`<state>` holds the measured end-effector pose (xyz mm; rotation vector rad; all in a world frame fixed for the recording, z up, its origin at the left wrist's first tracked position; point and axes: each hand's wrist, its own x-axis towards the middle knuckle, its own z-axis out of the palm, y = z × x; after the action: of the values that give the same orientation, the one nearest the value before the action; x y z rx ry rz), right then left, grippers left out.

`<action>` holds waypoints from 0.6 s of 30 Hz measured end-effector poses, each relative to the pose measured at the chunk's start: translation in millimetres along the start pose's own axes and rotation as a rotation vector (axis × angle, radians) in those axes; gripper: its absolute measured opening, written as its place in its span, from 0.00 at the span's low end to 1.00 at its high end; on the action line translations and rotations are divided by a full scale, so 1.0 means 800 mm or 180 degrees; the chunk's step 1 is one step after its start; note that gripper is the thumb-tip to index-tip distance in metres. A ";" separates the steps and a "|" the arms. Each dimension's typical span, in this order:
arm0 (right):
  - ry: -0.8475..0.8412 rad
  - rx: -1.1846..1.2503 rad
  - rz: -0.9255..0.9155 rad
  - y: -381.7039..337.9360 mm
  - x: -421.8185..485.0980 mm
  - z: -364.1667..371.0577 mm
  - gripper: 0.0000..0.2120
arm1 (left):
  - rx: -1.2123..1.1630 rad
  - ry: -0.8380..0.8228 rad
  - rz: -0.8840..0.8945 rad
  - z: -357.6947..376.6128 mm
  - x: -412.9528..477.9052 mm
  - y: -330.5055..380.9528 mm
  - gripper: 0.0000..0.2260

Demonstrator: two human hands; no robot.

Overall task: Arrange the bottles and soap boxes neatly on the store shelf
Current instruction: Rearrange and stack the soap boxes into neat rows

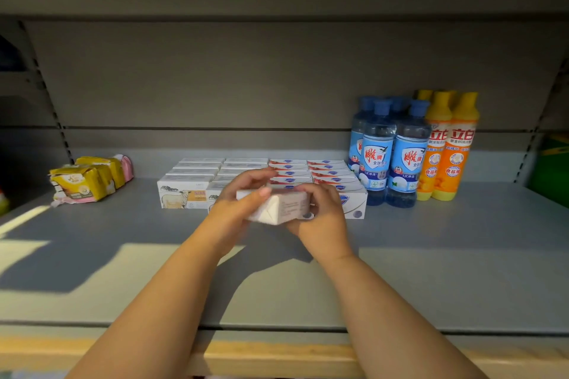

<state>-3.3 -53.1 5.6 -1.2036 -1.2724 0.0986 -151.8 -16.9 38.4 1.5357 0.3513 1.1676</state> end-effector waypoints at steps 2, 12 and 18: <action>-0.0106 0.0052 0.0220 -0.001 -0.001 0.002 0.24 | 0.0211 0.0187 0.0230 -0.003 0.001 0.001 0.22; -0.0062 0.0923 0.0593 -0.018 -0.003 -0.006 0.19 | -0.0050 0.1121 -0.0572 0.003 0.010 -0.008 0.07; -0.0620 0.0591 0.0016 -0.029 -0.018 0.004 0.37 | -0.2186 0.0727 -0.2910 -0.004 0.012 -0.012 0.15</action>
<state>-23.3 -70.4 11.9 -1.0561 -1.3966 0.3377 -146.8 -4.7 34.5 0.5119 0.6365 0.6081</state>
